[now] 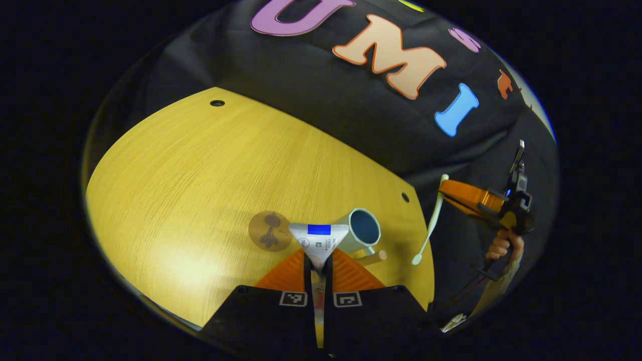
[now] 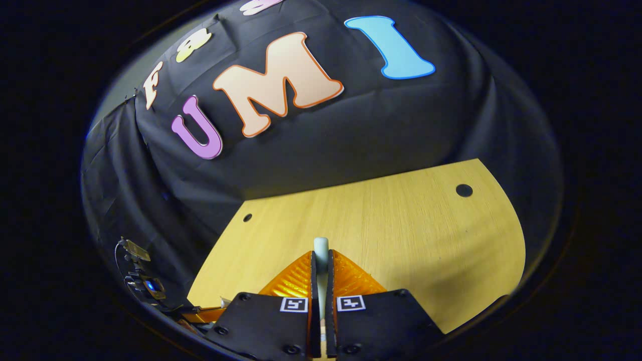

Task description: Put the toothbrush and toothpaste on the desktop into the cup, then pick up the cup and place it on the coaster on the desktop.

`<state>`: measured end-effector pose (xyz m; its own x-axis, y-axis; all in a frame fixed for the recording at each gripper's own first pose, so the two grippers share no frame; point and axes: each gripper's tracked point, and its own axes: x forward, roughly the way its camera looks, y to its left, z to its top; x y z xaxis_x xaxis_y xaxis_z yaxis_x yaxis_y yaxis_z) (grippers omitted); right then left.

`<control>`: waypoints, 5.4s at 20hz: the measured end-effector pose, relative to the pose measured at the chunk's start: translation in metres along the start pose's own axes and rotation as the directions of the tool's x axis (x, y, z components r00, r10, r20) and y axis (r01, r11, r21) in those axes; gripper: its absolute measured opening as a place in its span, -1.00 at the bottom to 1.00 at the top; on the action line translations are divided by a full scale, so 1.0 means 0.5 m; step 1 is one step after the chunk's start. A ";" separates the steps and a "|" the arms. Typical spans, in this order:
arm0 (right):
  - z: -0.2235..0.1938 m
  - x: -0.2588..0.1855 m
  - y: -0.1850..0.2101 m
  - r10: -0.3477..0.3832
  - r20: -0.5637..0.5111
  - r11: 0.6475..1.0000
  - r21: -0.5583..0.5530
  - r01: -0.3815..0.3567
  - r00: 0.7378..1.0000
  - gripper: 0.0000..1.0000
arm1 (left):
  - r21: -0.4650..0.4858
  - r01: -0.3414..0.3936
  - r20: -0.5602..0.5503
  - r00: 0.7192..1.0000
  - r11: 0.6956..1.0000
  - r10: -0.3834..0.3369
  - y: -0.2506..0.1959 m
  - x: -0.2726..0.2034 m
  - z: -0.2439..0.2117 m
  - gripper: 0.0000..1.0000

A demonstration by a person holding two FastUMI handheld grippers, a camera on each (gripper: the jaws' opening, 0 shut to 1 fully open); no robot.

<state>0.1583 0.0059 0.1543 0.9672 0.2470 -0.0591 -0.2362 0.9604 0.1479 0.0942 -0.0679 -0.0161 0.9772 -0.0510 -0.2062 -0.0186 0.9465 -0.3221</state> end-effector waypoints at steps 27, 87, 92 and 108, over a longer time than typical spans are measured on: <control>-0.158 0.093 0.067 0.194 0.335 0.979 -0.125 -0.161 0.922 -0.40 | 0.331 0.265 0.384 0.839 0.906 -0.385 -0.123 0.017 0.170 -0.92; -0.320 -0.069 0.021 -0.029 -0.102 0.942 -0.335 -0.007 0.994 0.97 | 0.423 -0.076 0.436 0.891 0.903 -0.129 0.109 -0.089 0.153 0.84; -0.359 -0.011 0.004 -0.090 -0.292 0.887 -0.459 -0.057 0.952 0.97 | 0.351 -0.182 0.459 0.889 0.919 0.001 0.180 -0.137 0.144 0.85; -0.470 0.099 -0.055 -0.272 -0.656 0.841 -0.518 -0.158 0.704 0.48 | 0.211 -0.322 0.458 0.867 0.923 0.198 0.255 -0.173 0.083 0.85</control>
<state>0.1908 0.0223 -0.0849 0.6838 -0.0026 -0.7297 -0.3995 0.8355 -0.3774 0.0163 0.0703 -0.0009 0.9401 0.2891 0.1806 -0.2875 0.9571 -0.0356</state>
